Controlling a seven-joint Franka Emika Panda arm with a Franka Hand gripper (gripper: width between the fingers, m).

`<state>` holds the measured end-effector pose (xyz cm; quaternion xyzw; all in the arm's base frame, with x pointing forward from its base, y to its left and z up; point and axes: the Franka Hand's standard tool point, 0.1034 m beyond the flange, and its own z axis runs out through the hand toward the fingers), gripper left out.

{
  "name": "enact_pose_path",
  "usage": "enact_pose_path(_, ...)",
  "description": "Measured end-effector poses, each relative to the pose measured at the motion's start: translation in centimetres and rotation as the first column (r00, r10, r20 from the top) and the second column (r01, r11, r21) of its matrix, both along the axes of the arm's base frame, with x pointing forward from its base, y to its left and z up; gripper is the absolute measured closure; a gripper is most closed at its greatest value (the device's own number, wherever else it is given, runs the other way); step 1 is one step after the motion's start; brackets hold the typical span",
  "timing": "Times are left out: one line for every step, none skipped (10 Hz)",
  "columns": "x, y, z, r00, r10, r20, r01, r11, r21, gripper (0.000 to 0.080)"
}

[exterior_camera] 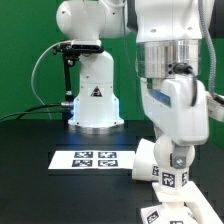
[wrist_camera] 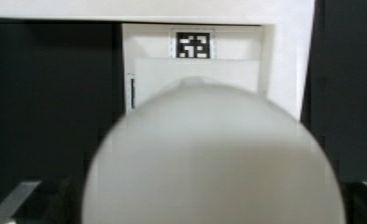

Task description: Assemble lamp

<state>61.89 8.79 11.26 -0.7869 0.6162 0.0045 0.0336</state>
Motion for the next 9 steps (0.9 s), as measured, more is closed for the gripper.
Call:
enact_pose_path(0.0, 0.4, 0.1, 0.984, 0.179, 0.014, -0.179, 0.984, -0.004, 0.0107)
enact_pose_path(-0.1, 1.2, 0.3, 0.938, 0.347, 0.024, -0.347, 0.938, -0.005, 0.0101)
enact_pose_path(-0.2, 1.7, 0.2, 0.91, 0.414, 0.027, -0.414, 0.91, -0.006, 0.0101)
enact_pose_path(-0.1, 1.4, 0.1, 0.889, 0.457, 0.029, -0.457, 0.889, -0.011, 0.0101)
enact_pose_path(-0.1, 1.3, 0.1, 0.851, 0.524, 0.032, -0.524, 0.852, -0.017, 0.0101)
enact_pose_path(-0.1, 1.3, 0.1, 0.822, 0.569, 0.034, -0.569, 0.822, -0.021, 0.0101)
enact_pose_path(-0.1, 1.3, 0.1, 0.793, 0.609, 0.036, -0.608, 0.794, -0.025, 0.0101)
enact_pose_path(0.1, 1.0, 0.2, 0.651, 0.759, 0.033, -0.756, 0.651, -0.07, 0.0101)
enact_pose_path(0.5, 1.2, 0.2, 0.487, 0.873, 0.027, -0.866, 0.486, -0.119, 0.0101)
